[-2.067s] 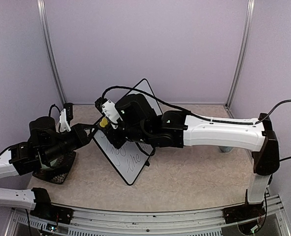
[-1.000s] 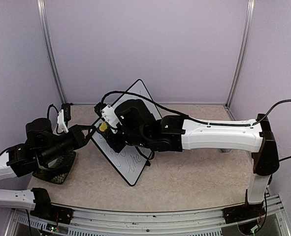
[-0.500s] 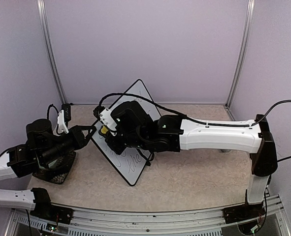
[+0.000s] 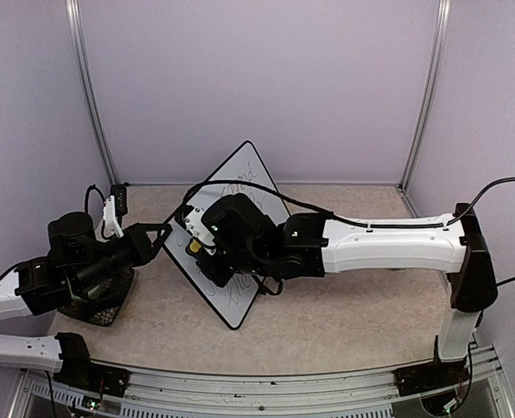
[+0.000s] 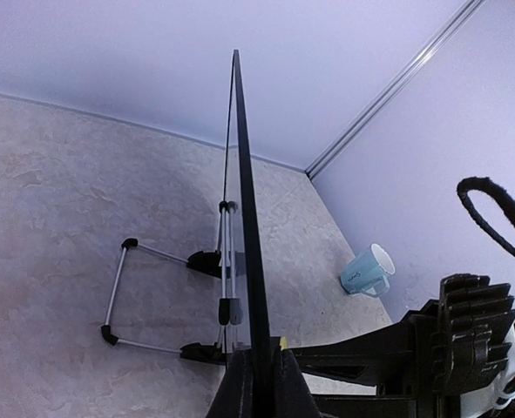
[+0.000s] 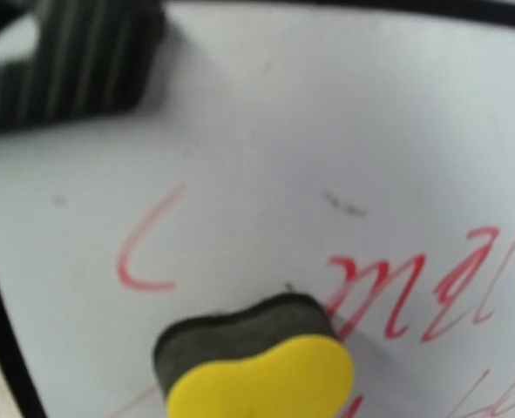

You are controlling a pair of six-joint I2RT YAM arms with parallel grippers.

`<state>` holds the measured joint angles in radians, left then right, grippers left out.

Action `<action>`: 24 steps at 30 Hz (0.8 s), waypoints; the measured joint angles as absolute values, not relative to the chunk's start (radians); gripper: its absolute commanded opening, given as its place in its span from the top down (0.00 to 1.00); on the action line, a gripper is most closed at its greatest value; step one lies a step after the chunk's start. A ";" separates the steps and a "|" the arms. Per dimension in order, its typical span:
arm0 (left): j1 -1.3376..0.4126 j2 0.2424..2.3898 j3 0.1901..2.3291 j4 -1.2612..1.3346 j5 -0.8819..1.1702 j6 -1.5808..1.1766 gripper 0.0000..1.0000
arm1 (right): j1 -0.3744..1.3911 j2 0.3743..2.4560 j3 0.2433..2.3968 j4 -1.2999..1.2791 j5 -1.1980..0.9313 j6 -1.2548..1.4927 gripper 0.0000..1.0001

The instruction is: Erase the whiteboard

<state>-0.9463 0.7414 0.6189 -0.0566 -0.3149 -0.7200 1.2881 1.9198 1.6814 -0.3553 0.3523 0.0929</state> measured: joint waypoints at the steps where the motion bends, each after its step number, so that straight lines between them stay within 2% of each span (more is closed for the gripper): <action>1: -0.946 0.742 0.619 -0.056 -0.315 -0.720 1.00 | 1.288 1.919 1.678 -0.355 0.352 0.094 1.00; 24: -0.973 0.746 0.611 -0.030 -0.344 -0.716 1.00 | 1.301 1.965 1.849 -0.408 0.340 0.053 1.00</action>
